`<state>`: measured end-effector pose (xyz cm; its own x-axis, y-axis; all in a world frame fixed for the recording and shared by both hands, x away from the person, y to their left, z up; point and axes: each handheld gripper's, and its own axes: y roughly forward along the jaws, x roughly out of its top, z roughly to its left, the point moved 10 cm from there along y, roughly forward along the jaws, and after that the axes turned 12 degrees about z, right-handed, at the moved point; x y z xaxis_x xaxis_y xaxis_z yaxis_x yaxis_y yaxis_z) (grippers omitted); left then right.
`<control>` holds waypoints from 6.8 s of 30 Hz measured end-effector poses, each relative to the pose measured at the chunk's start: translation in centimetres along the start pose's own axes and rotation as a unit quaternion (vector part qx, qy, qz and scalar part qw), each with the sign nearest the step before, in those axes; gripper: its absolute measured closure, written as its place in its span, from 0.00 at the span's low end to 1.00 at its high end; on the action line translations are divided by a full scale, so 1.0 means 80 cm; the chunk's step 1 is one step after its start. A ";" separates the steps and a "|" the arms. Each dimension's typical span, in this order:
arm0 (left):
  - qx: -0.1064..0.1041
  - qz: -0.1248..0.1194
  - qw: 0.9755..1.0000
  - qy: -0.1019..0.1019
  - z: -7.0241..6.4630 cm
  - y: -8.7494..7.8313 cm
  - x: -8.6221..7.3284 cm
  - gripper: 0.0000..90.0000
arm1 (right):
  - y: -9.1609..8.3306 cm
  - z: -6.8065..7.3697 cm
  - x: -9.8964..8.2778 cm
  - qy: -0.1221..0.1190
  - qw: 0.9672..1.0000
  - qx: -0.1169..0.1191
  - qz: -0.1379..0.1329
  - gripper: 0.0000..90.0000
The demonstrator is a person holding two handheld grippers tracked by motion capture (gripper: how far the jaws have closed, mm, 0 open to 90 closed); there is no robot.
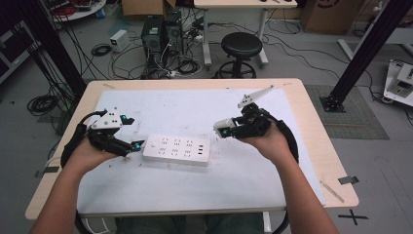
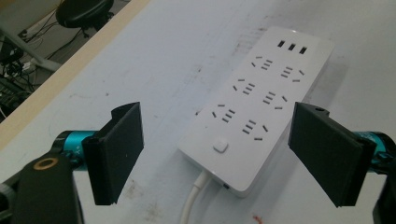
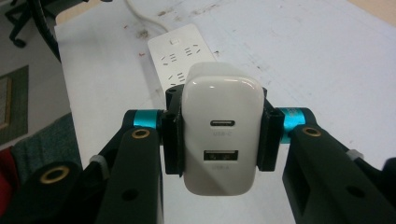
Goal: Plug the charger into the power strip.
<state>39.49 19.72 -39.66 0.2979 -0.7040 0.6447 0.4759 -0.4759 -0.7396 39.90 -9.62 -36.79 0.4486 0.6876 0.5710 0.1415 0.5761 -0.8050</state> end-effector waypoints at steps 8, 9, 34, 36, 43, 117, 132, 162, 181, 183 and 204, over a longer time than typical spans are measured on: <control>0.000 0.007 1.000 0.001 0.001 -0.001 -0.010 0.20 | 0.024 -0.005 0.019 -0.033 0.998 0.003 0.053 0.70; -0.001 0.007 1.000 -0.001 0.001 0.000 -0.010 0.20 | 0.025 -0.005 0.019 -0.032 0.998 0.003 0.057 0.70; 0.015 0.031 0.999 -0.007 0.014 -0.014 -0.040 0.20 | 0.123 0.003 0.062 -0.136 0.965 0.035 0.220 0.70; 0.014 0.032 0.999 -0.005 0.014 -0.015 -0.041 0.20 | 0.127 0.003 0.063 -0.141 0.964 0.034 0.224 0.70; 0.015 0.033 0.999 -0.006 0.013 -0.017 -0.043 0.20 | 0.146 0.002 0.061 -0.149 0.954 0.033 0.258 0.70; 0.017 0.037 0.999 0.003 0.000 -0.013 -0.031 0.20 | 0.196 0.002 0.055 -0.198 0.906 -0.048 0.371 0.71; 0.011 0.034 0.999 0.006 -0.007 -0.009 -0.027 0.20 | 0.194 0.002 0.054 -0.194 0.911 -0.043 0.361 0.70; 0.012 0.011 1.000 0.023 -0.001 -0.014 -0.012 0.20 | 0.098 -0.002 0.048 -0.072 0.991 0.006 0.116 0.28; -0.003 -0.030 0.999 0.022 -0.001 -0.011 -0.004 0.20 | 0.045 0.010 0.010 -0.045 0.999 0.016 -0.004 0.23; -0.004 -0.036 0.999 0.021 0.000 -0.011 -0.003 0.20 | 0.044 0.010 0.008 -0.042 0.999 0.018 -0.008 0.23; -0.012 -0.048 0.999 0.012 0.000 -0.008 0.000 0.20 | 0.019 0.001 -0.014 -0.021 0.999 0.005 -0.046 0.23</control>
<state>39.16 20.06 -39.17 0.2325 -0.6667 0.7081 0.4810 -0.5540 -0.6795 39.55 -9.48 -38.60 0.3961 0.6501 0.6485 0.1717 0.6413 -0.7478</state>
